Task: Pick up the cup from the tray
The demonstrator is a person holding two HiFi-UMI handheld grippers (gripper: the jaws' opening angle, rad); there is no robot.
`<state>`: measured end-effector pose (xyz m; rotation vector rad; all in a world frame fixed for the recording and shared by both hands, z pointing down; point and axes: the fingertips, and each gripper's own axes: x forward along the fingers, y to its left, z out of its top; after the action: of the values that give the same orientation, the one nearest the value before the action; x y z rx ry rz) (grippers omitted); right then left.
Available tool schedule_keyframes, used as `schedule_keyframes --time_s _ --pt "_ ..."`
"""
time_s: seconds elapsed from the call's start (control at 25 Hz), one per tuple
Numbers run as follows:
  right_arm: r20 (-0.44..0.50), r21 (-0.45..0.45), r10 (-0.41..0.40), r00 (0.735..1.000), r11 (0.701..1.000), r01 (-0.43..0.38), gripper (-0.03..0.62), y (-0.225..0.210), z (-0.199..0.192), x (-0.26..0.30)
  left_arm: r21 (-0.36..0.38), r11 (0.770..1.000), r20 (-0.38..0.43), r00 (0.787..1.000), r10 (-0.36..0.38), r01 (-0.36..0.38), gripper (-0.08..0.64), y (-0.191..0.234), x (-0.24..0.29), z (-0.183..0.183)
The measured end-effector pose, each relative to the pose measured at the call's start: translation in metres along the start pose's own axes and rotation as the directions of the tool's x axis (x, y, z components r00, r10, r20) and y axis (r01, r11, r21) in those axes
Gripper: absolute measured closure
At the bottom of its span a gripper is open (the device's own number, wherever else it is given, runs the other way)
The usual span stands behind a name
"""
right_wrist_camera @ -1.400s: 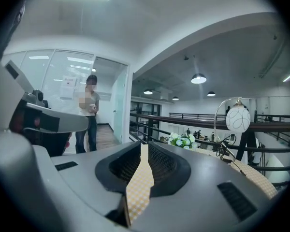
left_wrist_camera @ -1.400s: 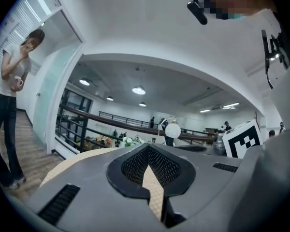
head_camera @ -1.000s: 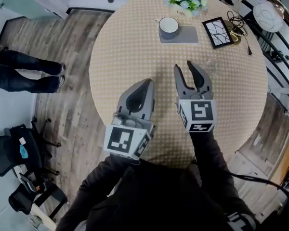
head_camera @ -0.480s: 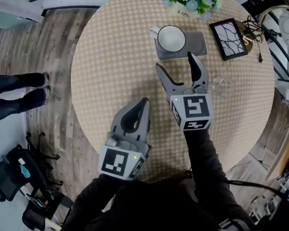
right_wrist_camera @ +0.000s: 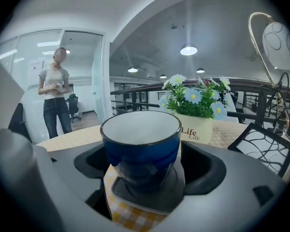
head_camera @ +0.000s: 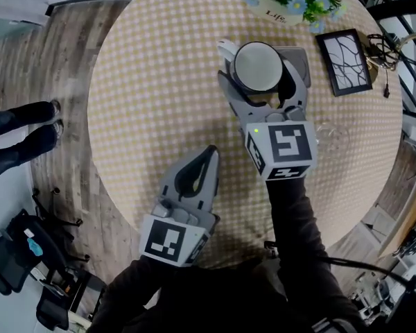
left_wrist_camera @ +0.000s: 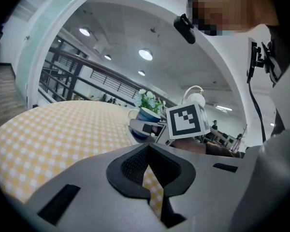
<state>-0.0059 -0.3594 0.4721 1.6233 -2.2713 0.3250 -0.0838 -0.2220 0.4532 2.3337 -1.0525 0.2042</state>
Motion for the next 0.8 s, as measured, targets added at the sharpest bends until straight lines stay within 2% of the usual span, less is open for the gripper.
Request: schedule_keyframes --time_s 0.16,0.48,0.64,0.8 --pt "-0.001 -0.023 0.002 1.000 1.000 -0.002 0.209 0.001 0.000 0.007 -0.016 1.000 -0.020 1.000 0.014 -0.015 0.555 0.004 0.003 -0.004" --pt "-0.012 -0.060 -0.018 1.000 0.998 0.017 0.210 0.000 -0.001 0.010 -0.032 0.999 0.011 1.000 0.018 -0.017 0.555 0.003 0.000 0.003" --pt "0.015 -0.054 -0.028 1.000 0.998 0.028 0.210 -0.001 0.003 0.006 0.014 1.000 0.023 0.999 0.023 -0.023 0.555 0.003 -0.011 0.006" --pt "0.053 -0.048 -0.035 0.998 0.998 0.037 0.210 -0.003 0.020 -0.008 0.004 1.000 0.052 0.998 0.027 -0.027 0.555 -0.007 -0.021 0.017"
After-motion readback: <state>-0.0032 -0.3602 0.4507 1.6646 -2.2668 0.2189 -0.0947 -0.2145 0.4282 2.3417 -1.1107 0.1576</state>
